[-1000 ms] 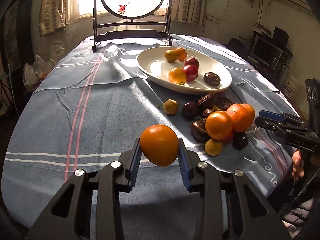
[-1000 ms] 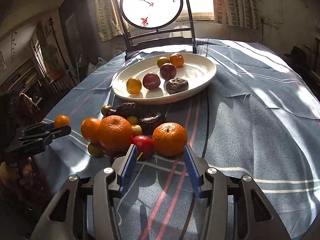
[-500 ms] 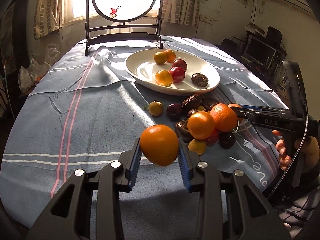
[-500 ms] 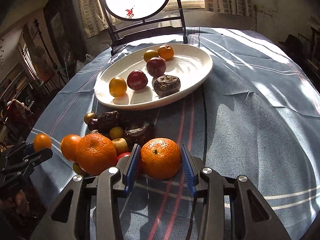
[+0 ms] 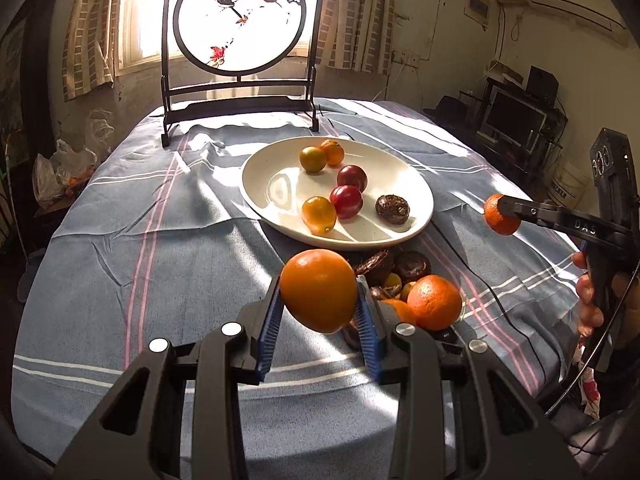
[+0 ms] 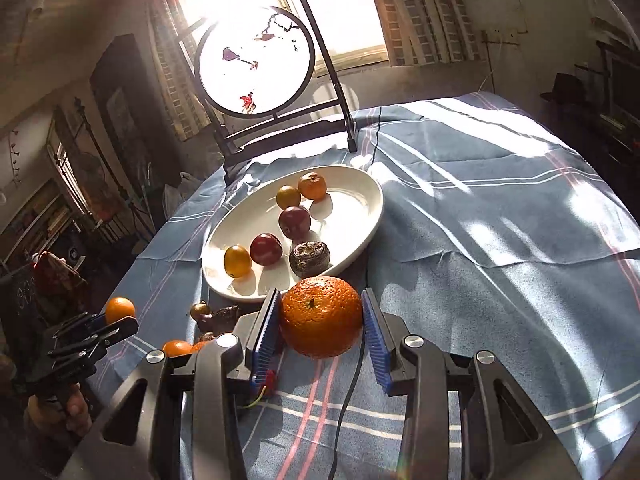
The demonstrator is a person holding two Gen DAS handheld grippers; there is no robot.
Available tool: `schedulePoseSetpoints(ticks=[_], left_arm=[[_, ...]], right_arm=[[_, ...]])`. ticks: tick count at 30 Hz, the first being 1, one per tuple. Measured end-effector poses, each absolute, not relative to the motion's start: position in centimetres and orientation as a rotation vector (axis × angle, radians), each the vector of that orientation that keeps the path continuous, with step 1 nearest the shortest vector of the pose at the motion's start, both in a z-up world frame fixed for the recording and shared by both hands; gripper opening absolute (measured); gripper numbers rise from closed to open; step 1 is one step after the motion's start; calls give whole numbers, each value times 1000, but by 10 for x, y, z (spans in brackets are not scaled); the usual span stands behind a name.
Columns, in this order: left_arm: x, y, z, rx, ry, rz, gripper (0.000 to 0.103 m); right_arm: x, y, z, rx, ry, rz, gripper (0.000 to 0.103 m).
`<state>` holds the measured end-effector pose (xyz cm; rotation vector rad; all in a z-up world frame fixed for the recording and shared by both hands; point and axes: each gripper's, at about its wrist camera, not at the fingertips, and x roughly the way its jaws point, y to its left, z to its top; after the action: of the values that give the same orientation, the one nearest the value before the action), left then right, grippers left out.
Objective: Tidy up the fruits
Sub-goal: 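Drop the orange and tangerine into the white plate from both grippers, then grasp another orange with the left gripper while the right grasps a tangerine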
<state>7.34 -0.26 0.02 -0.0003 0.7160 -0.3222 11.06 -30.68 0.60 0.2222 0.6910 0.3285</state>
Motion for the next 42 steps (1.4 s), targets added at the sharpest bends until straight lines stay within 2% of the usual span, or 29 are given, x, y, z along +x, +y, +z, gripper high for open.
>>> schedulePoseSetpoints(ticks=[6,13,15,16,19,24,28,34,38,42], left_arm=[[136,-19,7,-4,742,-325,34],[204,-34,-10,6,814,-291,35],[216,-34,-15,-12,840,-281,38],[218,-32,-16,-26,843,-269,43],[204,-23,-10,-66,820,-272,50],[150,-18,1,-15,780,-291,52],[96,-23,-2,59,757,-333,58],[45,-36,-26,92,771,-382,58],[47,-42,-38,77,787,-366,53],[57,-47,-41,81,779,-369,53]], right_arm=[[165,-291,5,225,723,337,41],[214,-275,-9,222,755,314,44],[218,-274,-8,221,743,314,45],[216,-274,-7,221,735,315,47],[199,-272,-1,195,724,335,47],[149,-273,1,158,711,374,46],[107,-278,-5,171,698,394,46],[65,-286,-16,212,684,395,46],[51,-283,-21,206,695,415,46],[45,-281,-23,192,710,424,46]])
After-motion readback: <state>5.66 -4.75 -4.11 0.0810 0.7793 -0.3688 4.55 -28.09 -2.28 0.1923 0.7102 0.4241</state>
